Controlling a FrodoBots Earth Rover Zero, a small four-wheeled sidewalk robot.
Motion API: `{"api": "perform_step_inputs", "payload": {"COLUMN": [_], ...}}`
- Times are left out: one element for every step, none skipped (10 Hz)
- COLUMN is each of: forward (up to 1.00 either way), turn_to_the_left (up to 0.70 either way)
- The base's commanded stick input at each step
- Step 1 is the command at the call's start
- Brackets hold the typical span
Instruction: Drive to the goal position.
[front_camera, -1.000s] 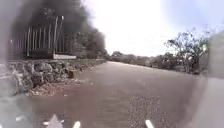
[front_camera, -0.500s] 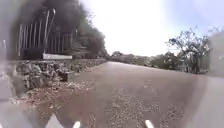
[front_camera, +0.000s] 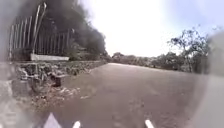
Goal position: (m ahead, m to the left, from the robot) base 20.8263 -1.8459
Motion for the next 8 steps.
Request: {"api": "perform_step_inputs", "payload": {"forward": [0.85, 0.85, 0.85, 0.85, 0.85, 0.85, 0.85, 0.85], "turn_to_the_left": [0.00, 0.00, 0.00, 0.00, 0.00, 0.00, 0.00, 0.00]}}
